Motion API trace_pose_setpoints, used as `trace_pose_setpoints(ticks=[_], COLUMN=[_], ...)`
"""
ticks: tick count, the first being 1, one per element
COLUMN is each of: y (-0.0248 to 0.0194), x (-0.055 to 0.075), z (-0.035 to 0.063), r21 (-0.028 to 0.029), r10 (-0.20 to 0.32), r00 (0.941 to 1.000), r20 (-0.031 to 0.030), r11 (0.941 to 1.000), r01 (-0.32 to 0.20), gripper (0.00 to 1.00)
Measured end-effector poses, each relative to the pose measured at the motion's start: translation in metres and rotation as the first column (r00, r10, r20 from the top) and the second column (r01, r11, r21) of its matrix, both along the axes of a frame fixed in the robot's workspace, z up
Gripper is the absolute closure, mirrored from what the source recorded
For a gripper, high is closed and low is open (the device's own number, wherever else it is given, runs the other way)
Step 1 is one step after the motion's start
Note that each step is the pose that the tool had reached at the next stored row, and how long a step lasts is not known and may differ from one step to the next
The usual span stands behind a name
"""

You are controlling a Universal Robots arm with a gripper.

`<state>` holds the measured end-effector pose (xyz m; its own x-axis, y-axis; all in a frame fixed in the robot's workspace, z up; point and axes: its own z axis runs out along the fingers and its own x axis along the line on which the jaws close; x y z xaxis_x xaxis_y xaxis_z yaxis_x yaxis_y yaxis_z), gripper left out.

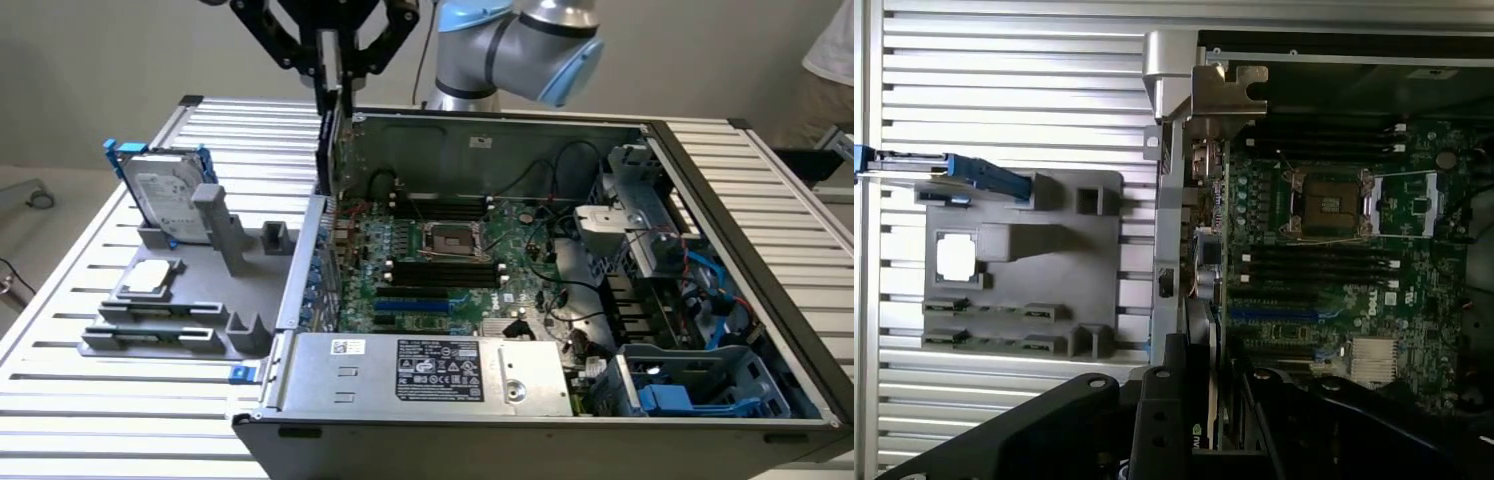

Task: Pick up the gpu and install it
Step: 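Pick up the gpu and move the gpu toward the slot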

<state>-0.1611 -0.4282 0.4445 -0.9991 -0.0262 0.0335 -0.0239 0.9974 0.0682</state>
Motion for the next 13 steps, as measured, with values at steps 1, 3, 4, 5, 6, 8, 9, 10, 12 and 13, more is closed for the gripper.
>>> trace_pose_setpoints(ticks=[1, 3, 4, 5, 6, 8, 9, 10, 12, 13], y=[0.0000, 0.0000, 0.0000, 0.0000, 0.0000, 0.0000, 0.0000, 0.0000, 0.0001, 0.0002], x=[0.005, 0.014, 0.018, 0.023, 0.027, 0.036, 0.041, 0.045, 0.055, 0.059], z=[-0.0006, -0.0031, -0.0047, -0.0065, -0.0085, -0.0121, -0.0139, -0.0156, -0.0193, -0.0211], r21=[0.0001, -0.0005, -0.0013, -0.0022, -0.0032, -0.0051, -0.0062, -0.0073, -0.0094, -0.0103], r10=[0.000, 0.000, 0.000, 0.000, 0.000, 0.000, 0.000, 0.000, 0.000, 0.000], r00=[1.0000, 1.0000, 1.0000, 1.0000, 1.0000, 1.0000, 1.0000, 1.0000, 1.0000, 1.0000], r20=[0.0001, 0.0001, 0.0000, 0.0000, 0.0001, 0.0001, 0.0000, 0.0000, 0.0001, 0.0001], r11=[1.0000, 1.0000, 1.0000, 1.0000, 1.0000, 1.0000, 1.0000, 1.0000, 1.0000, 0.9999], r01=[0.000, 0.000, 0.000, 0.000, 0.000, 0.000, 0.000, 0.000, 0.000, 0.000], gripper=[0.74, 0.74, 0.74, 0.74, 0.74, 0.74, 0.74, 0.74, 0.74, 0.74])
